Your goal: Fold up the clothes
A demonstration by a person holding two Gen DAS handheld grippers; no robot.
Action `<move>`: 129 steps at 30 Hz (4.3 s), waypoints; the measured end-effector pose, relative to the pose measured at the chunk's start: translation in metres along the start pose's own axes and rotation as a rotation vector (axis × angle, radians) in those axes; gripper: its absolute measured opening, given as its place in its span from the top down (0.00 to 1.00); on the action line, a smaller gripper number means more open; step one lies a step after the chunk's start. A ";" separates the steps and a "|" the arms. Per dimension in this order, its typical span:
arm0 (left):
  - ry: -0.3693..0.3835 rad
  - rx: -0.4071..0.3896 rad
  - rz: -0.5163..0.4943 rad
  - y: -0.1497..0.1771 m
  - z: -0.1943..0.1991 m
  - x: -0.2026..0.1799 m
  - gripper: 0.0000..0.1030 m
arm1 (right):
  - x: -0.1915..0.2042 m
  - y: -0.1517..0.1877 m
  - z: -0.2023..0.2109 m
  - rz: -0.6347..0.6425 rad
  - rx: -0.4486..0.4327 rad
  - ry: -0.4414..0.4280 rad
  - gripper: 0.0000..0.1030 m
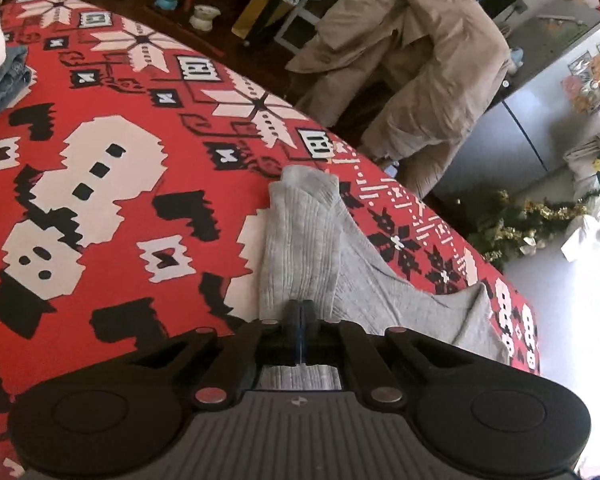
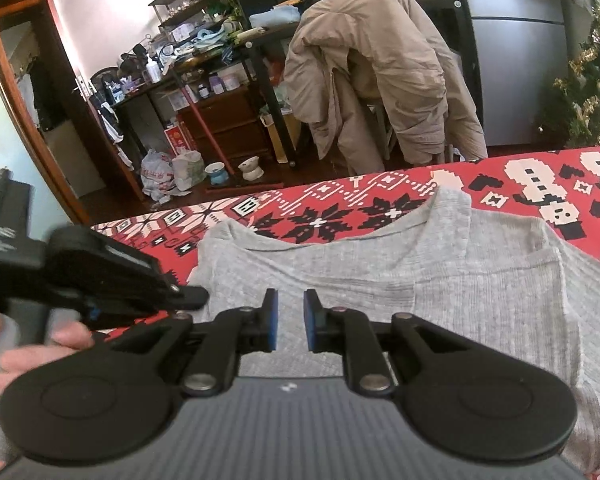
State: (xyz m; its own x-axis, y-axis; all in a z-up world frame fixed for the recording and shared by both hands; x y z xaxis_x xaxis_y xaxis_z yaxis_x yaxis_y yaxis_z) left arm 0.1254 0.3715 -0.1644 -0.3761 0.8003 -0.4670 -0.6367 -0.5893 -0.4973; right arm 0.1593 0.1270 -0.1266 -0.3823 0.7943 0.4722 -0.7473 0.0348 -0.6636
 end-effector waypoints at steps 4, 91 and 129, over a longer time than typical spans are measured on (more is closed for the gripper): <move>-0.018 0.011 -0.006 0.008 0.002 -0.003 0.98 | -0.001 -0.001 0.004 0.004 -0.005 -0.001 0.82; 0.265 0.014 0.409 0.033 0.052 0.089 0.96 | 0.102 -0.032 -0.151 0.310 0.358 -0.085 0.91; 0.356 0.133 -0.063 0.070 0.024 -0.049 0.96 | -0.135 -0.010 0.142 -0.298 -0.122 0.362 0.79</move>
State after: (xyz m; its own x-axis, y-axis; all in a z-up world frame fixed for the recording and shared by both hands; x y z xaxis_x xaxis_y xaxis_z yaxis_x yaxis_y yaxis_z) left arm 0.0834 0.2940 -0.1592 -0.0909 0.7325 -0.6747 -0.7416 -0.5019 -0.4450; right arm 0.1413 -0.0671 -0.1014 0.0686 0.8980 0.4345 -0.7183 0.3467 -0.6032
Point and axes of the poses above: each gripper's, at about its wrist camera, not at the fingertips, and z roughly against the way its jaws point, x to its left, y to its underside, the point moved 1 cm from there along -z, roughly the way its jaws point, and after that the axes turned 13 degrees about -z, right-handed, at the moved point
